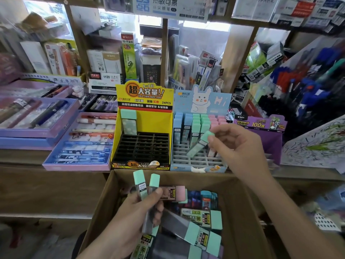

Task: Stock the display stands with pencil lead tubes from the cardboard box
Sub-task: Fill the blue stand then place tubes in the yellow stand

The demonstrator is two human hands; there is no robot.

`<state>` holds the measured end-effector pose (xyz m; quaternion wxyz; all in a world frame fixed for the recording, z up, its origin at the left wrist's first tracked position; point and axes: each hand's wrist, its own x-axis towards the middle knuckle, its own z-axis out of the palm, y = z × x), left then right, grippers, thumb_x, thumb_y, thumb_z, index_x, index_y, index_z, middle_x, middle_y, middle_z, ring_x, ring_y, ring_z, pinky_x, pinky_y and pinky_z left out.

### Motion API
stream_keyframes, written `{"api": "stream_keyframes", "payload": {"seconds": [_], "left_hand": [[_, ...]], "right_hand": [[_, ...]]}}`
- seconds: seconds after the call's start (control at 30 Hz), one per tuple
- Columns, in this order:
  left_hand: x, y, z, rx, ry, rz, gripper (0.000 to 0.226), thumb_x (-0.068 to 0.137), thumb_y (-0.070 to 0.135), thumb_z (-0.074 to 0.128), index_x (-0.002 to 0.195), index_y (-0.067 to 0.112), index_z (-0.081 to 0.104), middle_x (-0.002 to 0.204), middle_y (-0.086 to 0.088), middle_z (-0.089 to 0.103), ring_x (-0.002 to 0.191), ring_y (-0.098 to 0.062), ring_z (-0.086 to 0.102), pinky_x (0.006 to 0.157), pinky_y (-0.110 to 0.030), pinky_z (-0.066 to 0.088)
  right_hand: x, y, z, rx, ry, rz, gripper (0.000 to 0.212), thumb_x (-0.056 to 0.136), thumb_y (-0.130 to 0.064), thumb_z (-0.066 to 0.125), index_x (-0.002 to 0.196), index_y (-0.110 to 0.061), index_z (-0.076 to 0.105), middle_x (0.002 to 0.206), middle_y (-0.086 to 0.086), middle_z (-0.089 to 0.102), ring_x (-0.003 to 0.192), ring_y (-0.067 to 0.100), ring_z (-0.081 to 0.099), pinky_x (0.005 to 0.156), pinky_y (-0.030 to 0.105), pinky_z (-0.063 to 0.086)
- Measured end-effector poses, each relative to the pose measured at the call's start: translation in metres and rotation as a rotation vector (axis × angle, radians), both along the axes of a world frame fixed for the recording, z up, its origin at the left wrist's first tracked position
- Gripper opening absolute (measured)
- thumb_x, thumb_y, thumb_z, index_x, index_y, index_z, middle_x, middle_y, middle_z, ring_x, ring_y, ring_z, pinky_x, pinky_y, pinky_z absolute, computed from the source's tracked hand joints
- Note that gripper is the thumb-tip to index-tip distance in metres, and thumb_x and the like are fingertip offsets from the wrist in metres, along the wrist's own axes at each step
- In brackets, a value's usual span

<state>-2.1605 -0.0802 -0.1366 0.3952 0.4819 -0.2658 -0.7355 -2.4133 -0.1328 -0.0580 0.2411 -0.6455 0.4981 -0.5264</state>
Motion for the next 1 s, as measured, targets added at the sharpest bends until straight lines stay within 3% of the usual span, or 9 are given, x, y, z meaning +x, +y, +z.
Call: {"api": "stream_keyframes", "payload": {"seconds": [0.2,0.4,0.57,0.67,0.77,0.87,1.0], "left_hand": [[0.0,-0.002,0.003,0.047,0.046,-0.014,0.031,0.095,0.02,0.066,0.11,-0.006,0.074,0.07,-0.015,0.059,0.053,-0.02,0.051,0.047,-0.029,0.041],[0.004,-0.004,-0.004,0.069,0.059,-0.041,0.035,0.097,0.015,0.065,0.125,-0.006,0.064,0.075,-0.016,0.061,0.057,-0.021,0.055,0.05,-0.03,0.045],[0.006,-0.005,-0.008,0.059,0.065,-0.064,0.025,0.097,0.016,0.066,0.111,-0.003,0.075,0.076,-0.016,0.062,0.058,-0.02,0.056,0.05,-0.029,0.046],[0.006,-0.005,-0.009,0.06,0.074,-0.056,0.028,0.093,0.017,0.069,0.113,-0.003,0.074,0.077,-0.017,0.062,0.059,-0.021,0.056,0.05,-0.03,0.046],[0.005,-0.006,-0.008,0.062,0.081,-0.054,0.038,0.092,0.018,0.07,0.123,-0.003,0.066,0.078,-0.018,0.063,0.059,-0.022,0.057,0.051,-0.032,0.046],[0.006,-0.006,-0.008,0.062,0.084,-0.065,0.054,0.081,0.023,0.076,0.127,-0.002,0.061,0.079,-0.019,0.063,0.059,-0.023,0.058,0.05,-0.032,0.047],[0.007,-0.006,-0.009,0.079,0.099,-0.048,0.042,0.097,0.024,0.059,0.133,0.001,0.055,0.083,-0.021,0.066,0.059,-0.023,0.06,0.051,-0.032,0.049]], "right_hand": [[-0.011,-0.022,0.009,-0.134,0.319,-0.092,0.023,0.092,-0.002,0.073,0.113,-0.01,0.075,0.091,-0.006,0.072,0.084,0.004,0.068,0.077,0.011,0.054],[-0.016,-0.029,0.007,-0.143,0.405,-0.105,0.018,0.088,-0.003,0.077,0.103,-0.013,0.078,0.081,-0.002,0.068,0.07,0.007,0.059,0.067,0.01,0.046],[-0.019,-0.03,0.007,-0.131,0.424,-0.083,0.019,0.088,-0.004,0.078,0.101,-0.017,0.077,0.082,-0.007,0.064,0.071,0.005,0.056,0.068,0.012,0.045],[-0.021,-0.032,0.007,-0.119,0.454,-0.061,0.021,0.088,-0.002,0.076,0.104,-0.016,0.076,0.087,-0.001,0.065,0.078,0.009,0.058,0.072,0.012,0.045],[-0.022,-0.036,0.009,-0.127,0.517,-0.037,0.022,0.091,0.0,0.072,0.108,-0.014,0.073,0.092,0.003,0.065,0.086,0.017,0.06,0.077,0.02,0.049],[-0.022,-0.041,0.008,-0.175,0.645,-0.044,0.018,0.091,-0.001,0.071,0.106,-0.009,0.075,0.084,-0.009,0.062,0.087,0.019,0.057,0.078,0.029,0.05],[-0.021,-0.046,0.006,-0.233,0.774,-0.068,0.013,0.092,-0.001,0.071,0.103,-0.006,0.075,0.087,0.001,0.07,0.088,0.021,0.055,0.081,0.034,0.048]]}}
